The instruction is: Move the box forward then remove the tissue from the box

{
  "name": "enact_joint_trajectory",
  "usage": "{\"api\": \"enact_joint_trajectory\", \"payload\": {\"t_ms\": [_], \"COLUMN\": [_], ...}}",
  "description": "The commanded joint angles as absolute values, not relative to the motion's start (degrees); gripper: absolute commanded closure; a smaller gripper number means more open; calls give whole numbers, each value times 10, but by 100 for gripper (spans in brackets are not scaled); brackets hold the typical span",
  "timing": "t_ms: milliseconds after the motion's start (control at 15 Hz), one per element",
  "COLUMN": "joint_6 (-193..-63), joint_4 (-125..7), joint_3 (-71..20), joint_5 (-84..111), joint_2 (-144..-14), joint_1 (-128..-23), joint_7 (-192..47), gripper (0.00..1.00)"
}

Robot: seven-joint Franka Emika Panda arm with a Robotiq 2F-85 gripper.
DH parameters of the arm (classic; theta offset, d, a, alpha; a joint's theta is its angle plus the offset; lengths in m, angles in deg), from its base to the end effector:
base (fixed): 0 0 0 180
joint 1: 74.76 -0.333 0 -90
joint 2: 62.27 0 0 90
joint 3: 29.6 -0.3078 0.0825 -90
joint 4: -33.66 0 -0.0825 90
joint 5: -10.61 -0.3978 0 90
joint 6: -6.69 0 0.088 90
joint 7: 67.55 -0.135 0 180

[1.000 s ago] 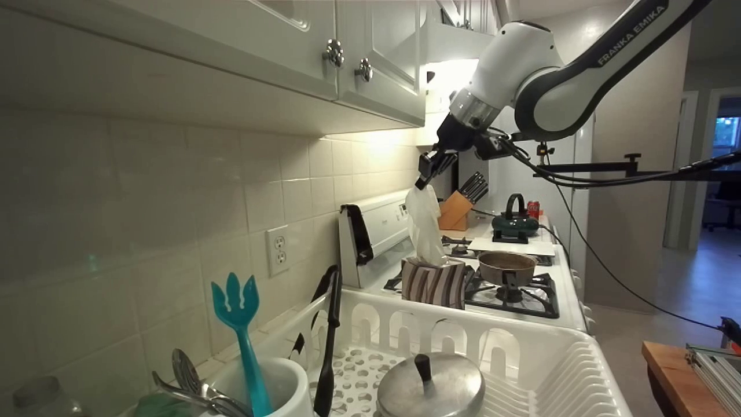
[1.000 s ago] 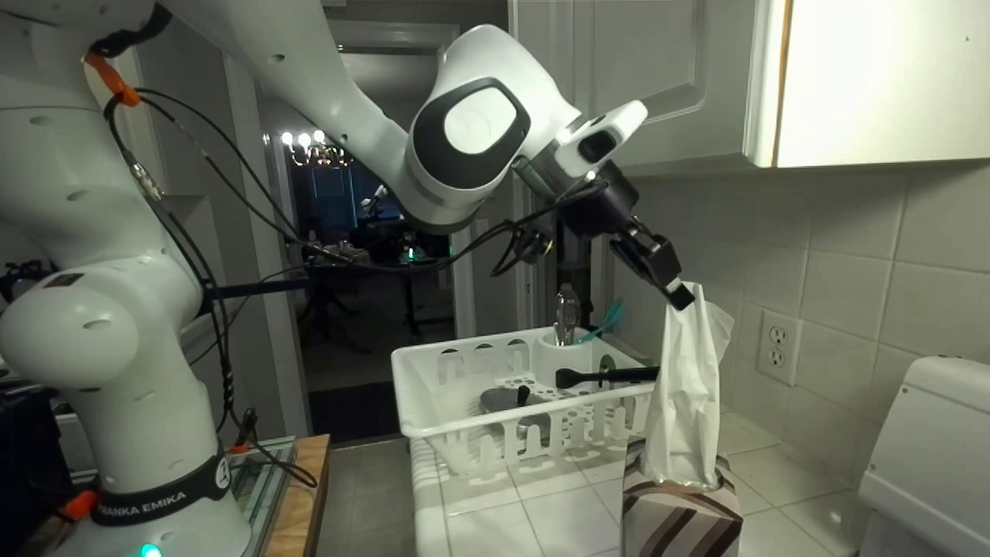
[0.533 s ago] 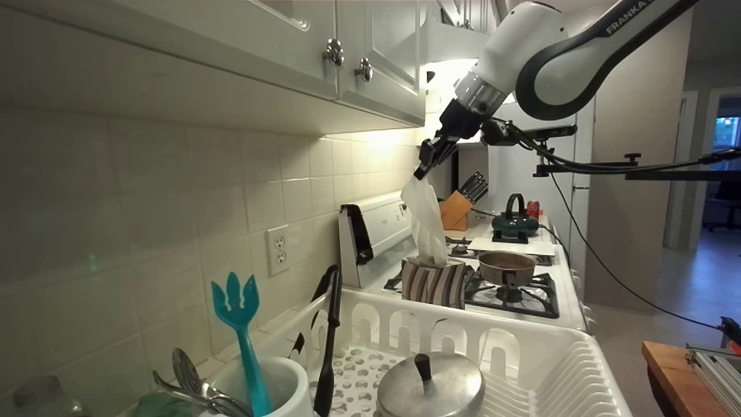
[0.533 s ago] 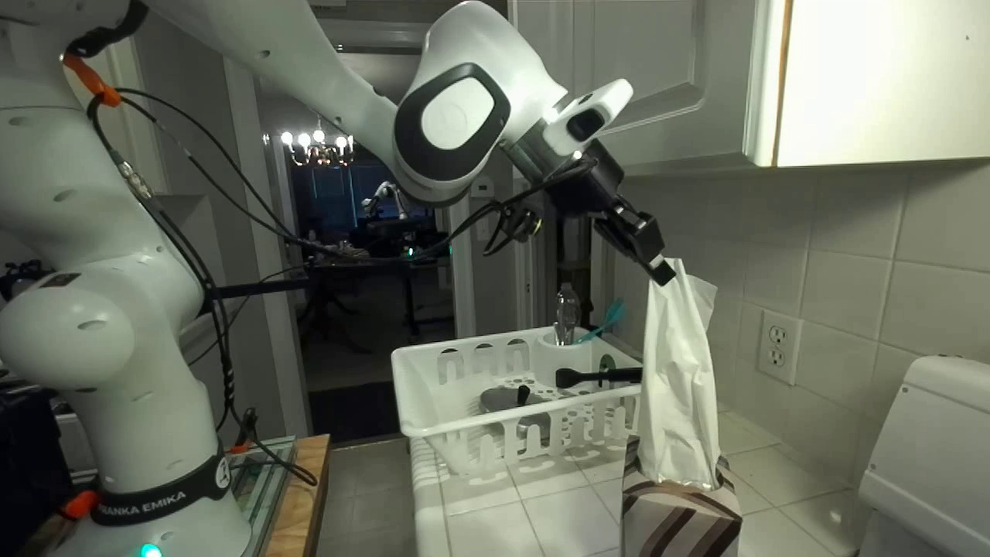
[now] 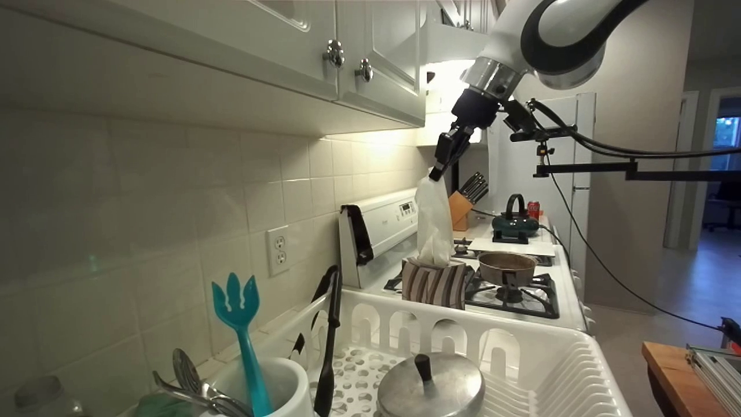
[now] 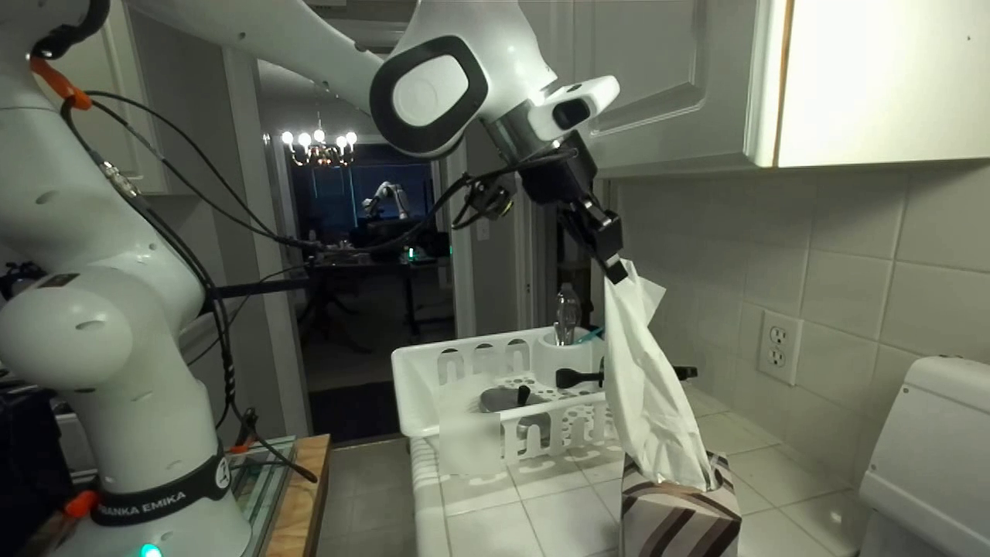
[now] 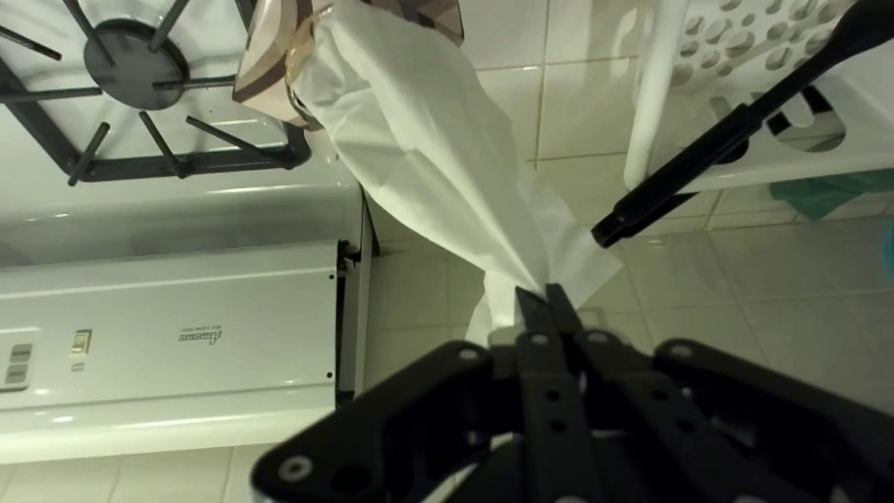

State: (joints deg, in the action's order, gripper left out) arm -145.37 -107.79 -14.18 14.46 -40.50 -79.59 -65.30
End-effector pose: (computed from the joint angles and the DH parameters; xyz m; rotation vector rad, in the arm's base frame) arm 0.4884 -0.0929 0.4506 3.0091 -0.1578 0.8605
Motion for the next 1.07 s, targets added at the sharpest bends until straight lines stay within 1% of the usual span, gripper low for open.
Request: {"api": "enact_joint_trajectory", "payload": {"t_ms": [0,200,600,1000], "joint_6": [-1387,-1339,-1292,-1178], "joint_4": [-1078,-1074,-1058,-1033], "joint_3": [-166,-168,-159,-157], "joint_5": [109,97,78,69], "joint_2": [-365,-337,-301,-287], "joint_1": [-761,-747,-737,-738], "joint_7": [-621,-608,-574,-548], "gripper": [100,100,100,100]}}
